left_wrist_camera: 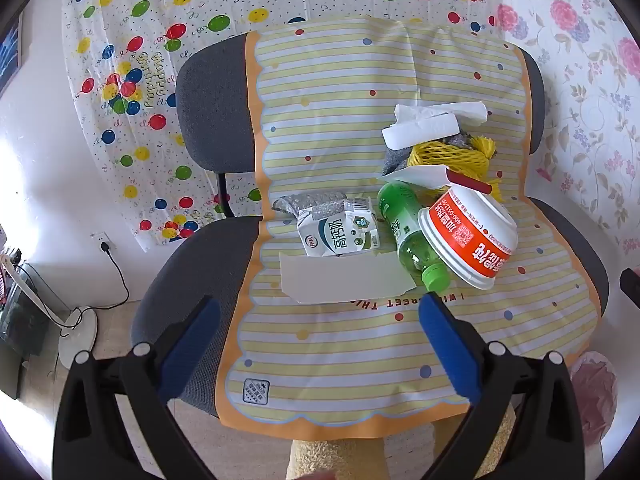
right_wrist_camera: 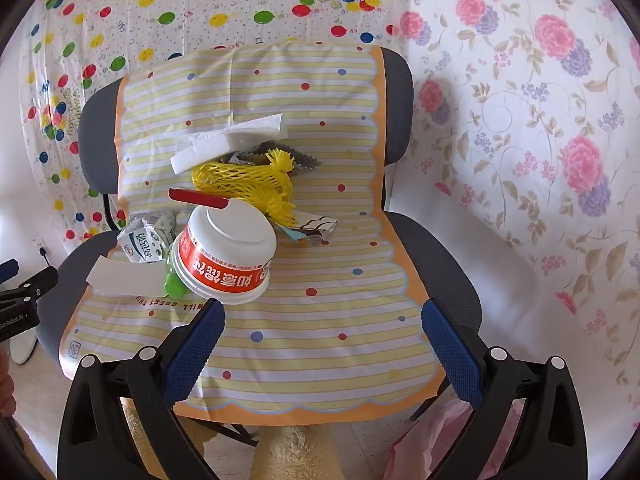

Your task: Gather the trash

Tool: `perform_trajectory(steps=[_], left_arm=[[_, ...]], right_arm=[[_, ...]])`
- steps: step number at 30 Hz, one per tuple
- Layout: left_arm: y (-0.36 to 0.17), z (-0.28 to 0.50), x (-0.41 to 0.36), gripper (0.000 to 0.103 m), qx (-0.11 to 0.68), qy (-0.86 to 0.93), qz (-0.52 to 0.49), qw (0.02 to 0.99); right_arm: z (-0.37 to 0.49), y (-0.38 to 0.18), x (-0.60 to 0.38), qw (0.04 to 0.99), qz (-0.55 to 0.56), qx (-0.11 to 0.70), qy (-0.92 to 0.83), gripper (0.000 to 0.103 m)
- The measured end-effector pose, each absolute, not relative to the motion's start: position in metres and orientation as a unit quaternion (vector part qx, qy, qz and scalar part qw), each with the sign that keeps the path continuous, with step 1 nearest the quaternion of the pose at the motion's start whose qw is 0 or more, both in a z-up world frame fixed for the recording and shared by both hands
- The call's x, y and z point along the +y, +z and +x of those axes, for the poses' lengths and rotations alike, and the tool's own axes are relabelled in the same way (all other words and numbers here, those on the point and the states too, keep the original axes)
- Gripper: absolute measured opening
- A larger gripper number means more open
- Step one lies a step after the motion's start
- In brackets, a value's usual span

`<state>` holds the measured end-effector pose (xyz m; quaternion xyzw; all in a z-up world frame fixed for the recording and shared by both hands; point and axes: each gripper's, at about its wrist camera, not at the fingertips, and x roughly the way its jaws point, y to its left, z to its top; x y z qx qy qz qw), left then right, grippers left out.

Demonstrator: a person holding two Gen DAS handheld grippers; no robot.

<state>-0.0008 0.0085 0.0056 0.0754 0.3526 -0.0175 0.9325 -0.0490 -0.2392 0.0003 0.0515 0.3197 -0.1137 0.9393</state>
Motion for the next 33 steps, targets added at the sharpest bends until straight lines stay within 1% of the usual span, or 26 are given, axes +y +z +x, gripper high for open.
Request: perform_trajectory(steps=[33], left_arm=[[0.0071, -0.0014, 0.0098, 0.097, 0.353, -0.017, 0.074, 0.932]], right_arm=[[-0.0478, 0.0003, -0.2371, 0.938, 0.05, 0.324, -0.114, 0.097]])
